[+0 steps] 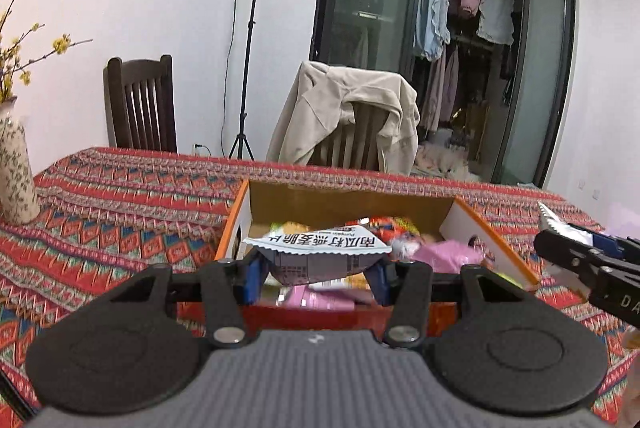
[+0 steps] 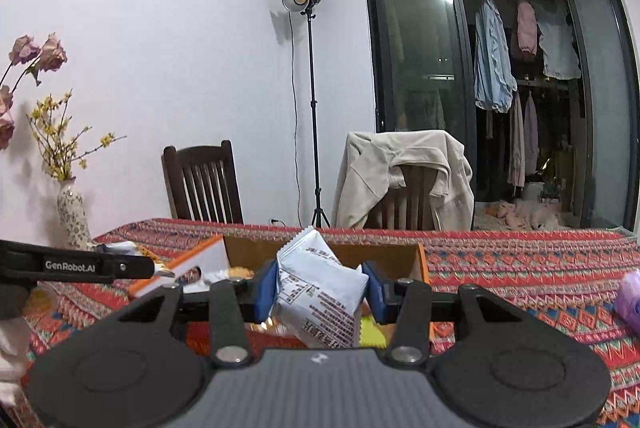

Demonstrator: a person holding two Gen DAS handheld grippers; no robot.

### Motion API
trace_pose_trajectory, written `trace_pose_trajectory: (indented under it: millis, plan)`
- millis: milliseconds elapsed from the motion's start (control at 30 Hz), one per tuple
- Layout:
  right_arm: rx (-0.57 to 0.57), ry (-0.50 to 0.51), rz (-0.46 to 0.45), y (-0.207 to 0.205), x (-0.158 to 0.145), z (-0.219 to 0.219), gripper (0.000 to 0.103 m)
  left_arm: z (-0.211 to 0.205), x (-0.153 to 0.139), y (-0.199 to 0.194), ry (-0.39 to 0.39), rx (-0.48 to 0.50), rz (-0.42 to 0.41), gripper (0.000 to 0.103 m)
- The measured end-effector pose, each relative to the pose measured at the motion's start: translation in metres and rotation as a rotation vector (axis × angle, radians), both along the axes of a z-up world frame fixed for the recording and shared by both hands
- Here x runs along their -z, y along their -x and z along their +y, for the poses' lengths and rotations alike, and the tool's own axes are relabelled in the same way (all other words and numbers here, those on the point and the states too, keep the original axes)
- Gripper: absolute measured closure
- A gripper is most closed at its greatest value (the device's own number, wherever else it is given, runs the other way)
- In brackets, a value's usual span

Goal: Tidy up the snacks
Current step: 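Carry both white packets over the box and open both tools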

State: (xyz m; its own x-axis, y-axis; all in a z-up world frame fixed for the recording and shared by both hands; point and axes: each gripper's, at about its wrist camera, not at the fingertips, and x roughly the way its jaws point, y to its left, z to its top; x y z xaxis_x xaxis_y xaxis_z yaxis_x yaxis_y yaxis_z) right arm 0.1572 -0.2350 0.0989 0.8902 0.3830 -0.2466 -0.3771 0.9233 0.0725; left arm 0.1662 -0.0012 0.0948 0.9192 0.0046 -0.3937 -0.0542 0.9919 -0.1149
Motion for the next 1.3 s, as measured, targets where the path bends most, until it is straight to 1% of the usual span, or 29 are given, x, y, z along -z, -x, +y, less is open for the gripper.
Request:
trace_pose_trajectory:
  millis: [100,300,433,567,700,800,933,1000,1033,1067,1100,1133,1167,1200,1233,1267,1300]
  plan:
    - [0.003,0.0,0.0,-0.014,-0.007,0.01,0.058,0.002,-0.006,-0.014,0.02,-0.004,-0.002,0.052]
    - [0.007,0.002,0.009,-0.044,-0.012,0.03,0.058,0.009,-0.009,-0.042,0.032,-0.032,-0.012,0.052]
    - [0.021,-0.012,0.018,-0.066,-0.006,0.04,0.058,0.013,-0.004,-0.066,0.038,-0.054,-0.013,0.052]
    - [0.032,-0.015,0.019,-0.082,0.007,0.048,0.058,0.015,0.008,-0.084,0.038,-0.064,-0.018,0.052]
    - [0.014,0.002,0.027,-0.089,0.02,0.053,0.058,0.016,0.025,-0.095,0.023,-0.055,0.011,0.052]
    - [0.007,0.003,0.045,-0.094,0.026,0.054,0.058,0.018,0.032,-0.096,0.019,-0.056,0.029,0.052]
    - [0.009,0.002,0.074,-0.099,0.036,0.053,0.058,0.017,0.035,-0.094,0.007,-0.05,0.017,0.051]
    - [0.013,0.002,0.081,-0.098,0.039,0.052,0.057,0.017,0.036,-0.092,0.002,-0.046,0.002,0.049]
    - [0.015,0.001,0.087,-0.099,0.04,0.051,0.052,0.017,0.036,-0.091,0.002,-0.048,-0.001,0.042]
    - [0.017,-0.002,0.092,-0.098,0.041,0.05,0.047,0.018,0.036,-0.09,0.004,-0.051,-0.004,0.03]
    - [0.024,-0.006,0.093,-0.098,0.042,0.049,0.036,0.018,0.036,-0.089,0.012,-0.056,-0.012,0.024]
    - [0.031,-0.005,0.089,-0.096,0.043,0.049,0.031,0.02,0.036,-0.088,0.02,-0.062,-0.021,0.011]
    - [0.035,-0.001,0.086,-0.096,0.044,0.048,0.028,0.022,0.036,-0.087,0.027,-0.074,-0.032,0.0]
    - [0.037,0.0,0.089,-0.096,0.044,0.049,0.018,0.024,0.036,-0.084,0.036,-0.09,-0.052,0.0]
    - [0.04,-0.007,0.096,-0.096,0.045,0.047,0.004,0.025,0.036,-0.082,0.041,-0.095,-0.062,0.0]
    - [0.04,-0.017,0.1,-0.096,0.045,0.046,0.0,0.026,0.036,-0.082,0.046,-0.093,-0.062,0.0]
    - [0.036,-0.025,0.101,-0.096,0.045,0.045,0.0,0.026,0.035,-0.083,0.05,-0.092,-0.058,0.0]
